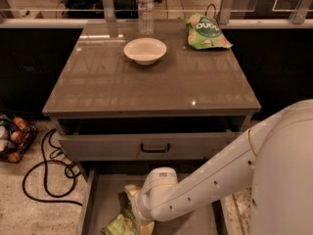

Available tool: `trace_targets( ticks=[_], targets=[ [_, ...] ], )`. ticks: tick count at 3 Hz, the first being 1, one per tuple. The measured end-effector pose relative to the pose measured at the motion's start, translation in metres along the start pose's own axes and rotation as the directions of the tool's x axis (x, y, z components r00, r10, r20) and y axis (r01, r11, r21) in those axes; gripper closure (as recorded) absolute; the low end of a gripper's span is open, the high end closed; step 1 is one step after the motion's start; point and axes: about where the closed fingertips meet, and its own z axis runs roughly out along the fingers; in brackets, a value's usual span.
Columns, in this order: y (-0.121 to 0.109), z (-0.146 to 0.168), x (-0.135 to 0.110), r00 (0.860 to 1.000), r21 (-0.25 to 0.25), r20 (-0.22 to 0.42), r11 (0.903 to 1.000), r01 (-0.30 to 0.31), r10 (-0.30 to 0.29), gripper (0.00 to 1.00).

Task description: Pick green jalapeno chip bag from middle drawer and place on counter

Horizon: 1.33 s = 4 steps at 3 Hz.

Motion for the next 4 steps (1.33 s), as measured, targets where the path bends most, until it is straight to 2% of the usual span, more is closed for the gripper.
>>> trace_targets(
  ticks=[1, 2, 3, 4],
  targets=[
    [0.021, 0.028, -0.012, 0.999, -0.019, 0.003, 0.9991, -0.039, 0.039, 0.00],
    [0.041, 0.061, -0.025, 0.999, -0.033, -0.004, 0.9989, -0.033, 0.033, 0.00],
    [0.049, 0.094, -0.041, 1.000, -0.019, 0.004, 0.9998, 0.009, -0.009, 0.00],
    [0.050, 0.097, -0.040, 1.000, -0.013, 0.005, 0.9995, 0.029, -0.029, 0.18]
  ],
)
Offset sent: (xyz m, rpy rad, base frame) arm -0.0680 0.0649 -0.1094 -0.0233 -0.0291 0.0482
